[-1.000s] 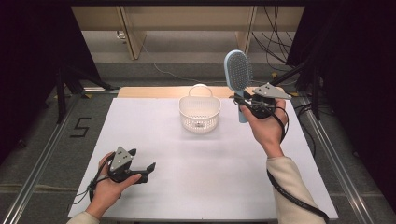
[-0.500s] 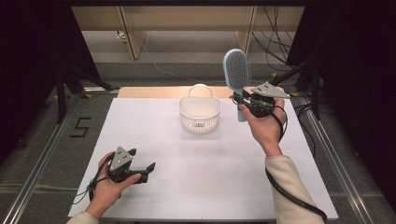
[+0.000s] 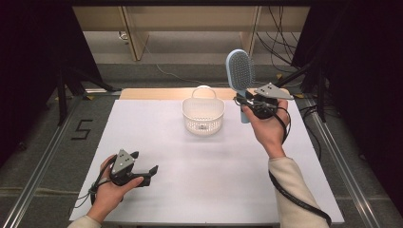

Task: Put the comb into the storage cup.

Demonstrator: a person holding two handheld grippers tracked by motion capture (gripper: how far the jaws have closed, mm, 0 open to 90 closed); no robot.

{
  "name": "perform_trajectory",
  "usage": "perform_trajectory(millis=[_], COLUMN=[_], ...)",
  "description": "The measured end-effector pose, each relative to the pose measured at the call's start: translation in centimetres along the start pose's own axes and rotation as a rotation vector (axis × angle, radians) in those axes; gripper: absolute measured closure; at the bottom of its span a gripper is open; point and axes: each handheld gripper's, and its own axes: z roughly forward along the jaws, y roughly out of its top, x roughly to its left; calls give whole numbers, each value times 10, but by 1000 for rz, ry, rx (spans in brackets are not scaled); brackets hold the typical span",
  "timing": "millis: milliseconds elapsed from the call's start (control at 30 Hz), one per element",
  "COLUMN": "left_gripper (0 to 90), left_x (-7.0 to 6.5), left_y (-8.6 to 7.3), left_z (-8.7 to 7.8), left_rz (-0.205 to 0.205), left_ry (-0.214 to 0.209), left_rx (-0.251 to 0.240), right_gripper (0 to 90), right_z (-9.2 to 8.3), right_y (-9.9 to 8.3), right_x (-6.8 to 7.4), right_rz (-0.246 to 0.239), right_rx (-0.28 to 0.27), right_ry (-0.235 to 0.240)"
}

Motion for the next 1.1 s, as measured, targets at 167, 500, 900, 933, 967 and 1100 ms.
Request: perform_trajectory(millis=[167,500,900,933,967,1100], left_gripper=[102,104,104,104,104,104], left_x=[0,-1,0,0,0,0], left_y=[0,0,0,0,0,0], left_z=[0,0,-1,-1,-1,-1], left_rz=[5,11,15,13,14,13], left_ry=[0,4,7,7,8,9], left_rx=[0,-1,-2,-2,-1,-2], right_gripper=[703,703,703,703,703,703], right_z=[1,2,5,5,5,6], right_y=[0,2,3,4,4,5], right_x=[1,2,5,6,6,7], right_rz=[0,-5,-10,-10,-10,-11], right_rx=[-2,-8,-10,-11,-12,-17], right_ry=[3,2,9,9,10,12])
